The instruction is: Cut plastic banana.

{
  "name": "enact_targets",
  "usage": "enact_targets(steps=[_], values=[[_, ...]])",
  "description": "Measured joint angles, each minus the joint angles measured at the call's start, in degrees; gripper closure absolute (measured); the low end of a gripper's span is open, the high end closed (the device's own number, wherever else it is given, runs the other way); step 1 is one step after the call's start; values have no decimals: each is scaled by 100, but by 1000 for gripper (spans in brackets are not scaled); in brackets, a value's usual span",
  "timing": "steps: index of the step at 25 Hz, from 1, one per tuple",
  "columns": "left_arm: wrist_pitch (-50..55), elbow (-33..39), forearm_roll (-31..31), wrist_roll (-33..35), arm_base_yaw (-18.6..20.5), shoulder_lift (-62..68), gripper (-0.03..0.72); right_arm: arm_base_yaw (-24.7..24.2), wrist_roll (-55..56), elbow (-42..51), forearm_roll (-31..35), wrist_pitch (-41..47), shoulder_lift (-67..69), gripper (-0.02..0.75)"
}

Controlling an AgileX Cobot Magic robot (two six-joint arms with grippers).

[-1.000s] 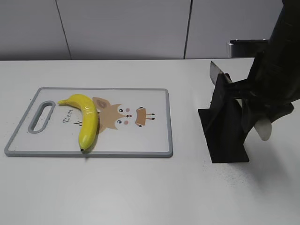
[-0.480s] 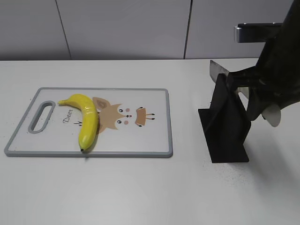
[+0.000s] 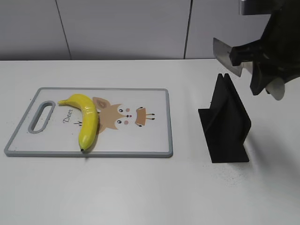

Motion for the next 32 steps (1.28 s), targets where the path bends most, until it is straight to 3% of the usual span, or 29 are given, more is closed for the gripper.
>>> enact_targets(steps=[11,22,32], values=[[0,0,0,0,0,0,175,0,50,-394,-305,176,-13,556],[-30,-28,0,12,0,353,158,0,-1203,-721,-318,136,-14,556],[-660,-854,-27,429,0,1785,100,0,-2227,-795,-329,66,325,556]])
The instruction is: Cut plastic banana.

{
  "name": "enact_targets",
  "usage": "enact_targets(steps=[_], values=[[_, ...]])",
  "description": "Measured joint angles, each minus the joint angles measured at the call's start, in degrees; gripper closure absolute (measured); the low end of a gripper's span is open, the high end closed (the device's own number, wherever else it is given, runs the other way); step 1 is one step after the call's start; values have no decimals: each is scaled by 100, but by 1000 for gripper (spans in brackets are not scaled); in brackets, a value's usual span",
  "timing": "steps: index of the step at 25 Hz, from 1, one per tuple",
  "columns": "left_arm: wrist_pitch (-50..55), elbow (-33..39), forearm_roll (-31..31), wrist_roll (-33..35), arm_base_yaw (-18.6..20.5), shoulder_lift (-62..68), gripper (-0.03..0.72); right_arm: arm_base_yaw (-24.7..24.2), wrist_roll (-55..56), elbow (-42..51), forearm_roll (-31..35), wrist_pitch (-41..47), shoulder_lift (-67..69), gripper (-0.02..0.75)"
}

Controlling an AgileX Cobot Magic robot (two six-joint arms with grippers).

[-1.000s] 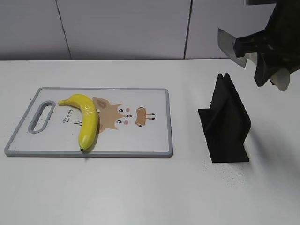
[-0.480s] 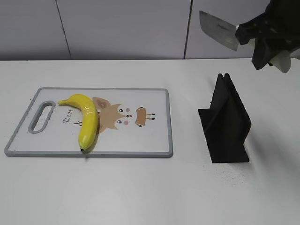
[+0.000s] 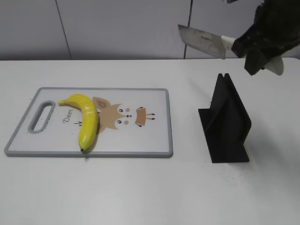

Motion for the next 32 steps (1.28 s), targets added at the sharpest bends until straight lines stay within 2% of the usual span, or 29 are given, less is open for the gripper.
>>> enact_targets(steps=[6,14,21,24,28,32], values=[[-96,-619,-37,419,0,1041,96,0,-457,-716,52,43,439,556],[-31,-1943,-43,1248,0,2583,96,0,-1501,-1628,749,251,1012,556],[815,-3201,-87,2189,0,4047,97,0,-3463,-1763,978,254,1256,556],[1288,-3558,-183,2807,0,4642,97,0,-4532,-1763,1134,254,1332,556],[1405,-3833,-341,3901,0,5186,97,0,-5914,-1763,1732,158,1346,556],[1258,-4062,-1001,5414,0,5545,97,0,-6747,-1763,2494,-29,1350,556]])
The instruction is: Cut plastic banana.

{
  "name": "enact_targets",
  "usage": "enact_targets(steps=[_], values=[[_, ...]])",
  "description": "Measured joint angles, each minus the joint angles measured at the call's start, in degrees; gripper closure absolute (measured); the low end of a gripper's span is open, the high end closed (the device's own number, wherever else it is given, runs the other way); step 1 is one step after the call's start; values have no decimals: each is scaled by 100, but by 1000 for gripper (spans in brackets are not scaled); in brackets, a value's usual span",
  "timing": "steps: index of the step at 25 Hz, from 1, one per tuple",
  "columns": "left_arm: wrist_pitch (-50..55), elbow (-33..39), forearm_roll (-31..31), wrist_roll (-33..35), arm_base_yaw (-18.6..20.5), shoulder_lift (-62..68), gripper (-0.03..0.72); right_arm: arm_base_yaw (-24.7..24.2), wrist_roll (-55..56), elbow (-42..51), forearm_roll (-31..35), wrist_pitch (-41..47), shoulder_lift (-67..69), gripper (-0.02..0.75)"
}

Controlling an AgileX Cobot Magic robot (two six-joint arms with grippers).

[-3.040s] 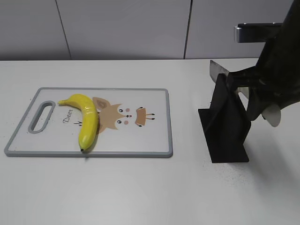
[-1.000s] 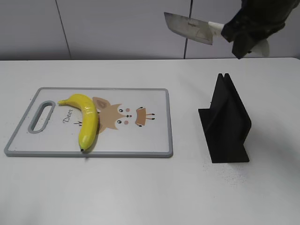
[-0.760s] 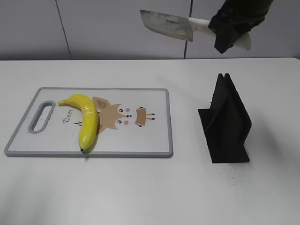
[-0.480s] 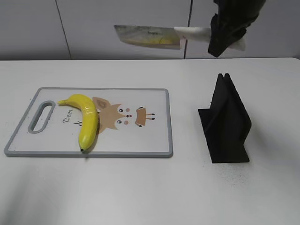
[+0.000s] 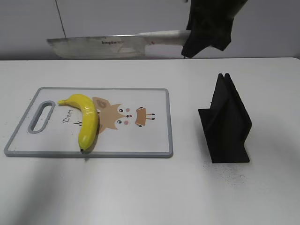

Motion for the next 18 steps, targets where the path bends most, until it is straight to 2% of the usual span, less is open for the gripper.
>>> enact_targets(steps=[4,7,12,18], values=[[-209,-84,-1068,1368,0,291,97,0,-643,0,460,37,0,556],[-158,-97,-1490,1792,-13,490,97,0,-801,0,528,54,0,556],[-150,-102,-1470,1938,-282,920,97,23,-850,-18,776,34,129,556],[-648,-102,-488,1960,-801,1408,97,61,-855,-117,918,-21,471,556]])
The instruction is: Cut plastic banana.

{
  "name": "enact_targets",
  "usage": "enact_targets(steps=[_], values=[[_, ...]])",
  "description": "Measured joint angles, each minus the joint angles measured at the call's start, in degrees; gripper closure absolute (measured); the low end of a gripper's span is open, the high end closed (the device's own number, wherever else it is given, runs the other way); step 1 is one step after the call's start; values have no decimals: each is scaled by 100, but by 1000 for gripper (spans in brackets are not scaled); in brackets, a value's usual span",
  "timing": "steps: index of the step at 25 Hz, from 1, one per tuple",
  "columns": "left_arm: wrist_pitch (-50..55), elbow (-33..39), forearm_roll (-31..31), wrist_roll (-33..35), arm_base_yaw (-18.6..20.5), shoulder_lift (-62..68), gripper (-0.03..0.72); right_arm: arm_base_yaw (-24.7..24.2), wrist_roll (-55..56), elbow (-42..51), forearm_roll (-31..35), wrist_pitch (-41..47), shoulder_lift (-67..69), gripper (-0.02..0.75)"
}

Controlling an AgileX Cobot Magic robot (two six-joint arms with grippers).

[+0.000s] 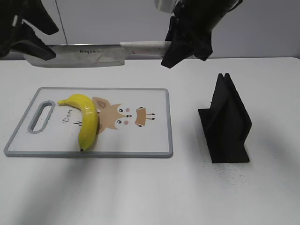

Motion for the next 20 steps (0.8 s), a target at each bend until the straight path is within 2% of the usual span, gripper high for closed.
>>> enact_targets(steps=[13,20], values=[[-374,-2,138,0,-54,592,133,0,-6,-17,144,-275,367,556],[-332,-2,138,0,-54,835,251,0,-11,-17,214,-359,554,556]])
